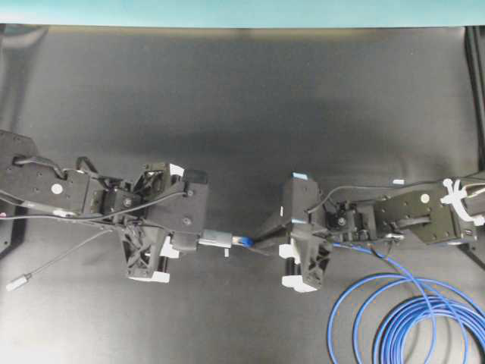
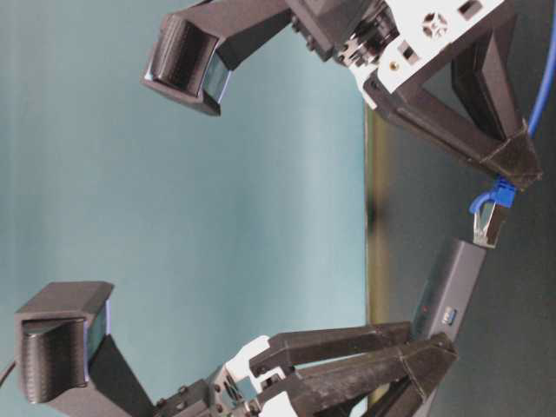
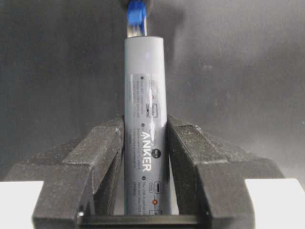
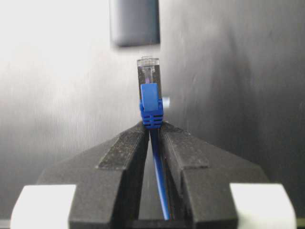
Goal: Insert the LAN cable into the hub.
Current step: 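Lift both and push the blue plug toward the hub's port, then press the blue plug fully into the hub port with right gripper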
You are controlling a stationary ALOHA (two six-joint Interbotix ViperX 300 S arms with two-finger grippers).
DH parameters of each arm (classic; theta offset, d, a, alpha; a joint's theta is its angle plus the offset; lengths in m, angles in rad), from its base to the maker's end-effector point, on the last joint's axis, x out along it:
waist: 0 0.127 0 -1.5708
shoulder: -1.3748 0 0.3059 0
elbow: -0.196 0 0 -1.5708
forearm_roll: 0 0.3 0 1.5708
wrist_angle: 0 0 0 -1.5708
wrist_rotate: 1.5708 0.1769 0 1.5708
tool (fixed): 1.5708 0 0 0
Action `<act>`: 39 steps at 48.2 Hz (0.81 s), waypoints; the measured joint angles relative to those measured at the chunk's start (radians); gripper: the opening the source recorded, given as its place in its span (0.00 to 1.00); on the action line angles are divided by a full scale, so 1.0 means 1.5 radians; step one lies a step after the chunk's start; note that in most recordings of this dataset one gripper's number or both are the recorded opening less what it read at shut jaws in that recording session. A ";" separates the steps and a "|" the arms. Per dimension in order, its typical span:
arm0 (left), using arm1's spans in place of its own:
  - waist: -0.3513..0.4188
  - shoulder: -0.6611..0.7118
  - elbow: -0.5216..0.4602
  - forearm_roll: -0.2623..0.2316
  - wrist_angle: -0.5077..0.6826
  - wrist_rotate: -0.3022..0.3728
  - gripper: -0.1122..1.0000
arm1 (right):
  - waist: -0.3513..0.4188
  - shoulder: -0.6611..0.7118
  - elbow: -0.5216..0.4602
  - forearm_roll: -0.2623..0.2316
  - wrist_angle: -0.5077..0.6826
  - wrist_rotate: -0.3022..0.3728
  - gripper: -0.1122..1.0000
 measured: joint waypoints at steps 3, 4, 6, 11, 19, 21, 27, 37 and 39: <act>0.000 0.000 -0.001 0.000 0.001 0.000 0.35 | 0.001 0.000 0.000 0.000 0.000 0.001 0.17; 0.000 0.001 0.000 0.000 0.000 0.000 0.35 | 0.000 0.000 0.000 0.000 0.000 0.000 0.17; 0.000 0.001 -0.001 0.000 0.000 0.000 0.35 | 0.000 0.000 0.000 0.000 0.000 0.000 0.17; 0.000 0.001 -0.001 0.000 0.001 0.000 0.35 | 0.001 0.000 0.000 -0.001 -0.002 0.000 0.17; 0.002 0.001 -0.001 0.000 0.017 0.000 0.35 | 0.001 -0.001 0.000 -0.001 -0.007 0.001 0.17; 0.003 0.002 -0.001 -0.001 0.021 -0.001 0.35 | 0.001 -0.002 0.000 -0.001 -0.008 0.001 0.17; 0.005 0.003 -0.001 0.000 0.026 0.005 0.35 | 0.002 -0.002 -0.002 -0.001 -0.009 0.000 0.17; 0.009 0.009 -0.012 0.000 0.028 0.011 0.35 | 0.003 -0.003 -0.002 -0.005 -0.006 0.001 0.17; 0.010 0.011 -0.015 0.000 0.028 0.011 0.35 | 0.003 -0.002 -0.003 -0.005 -0.005 0.000 0.17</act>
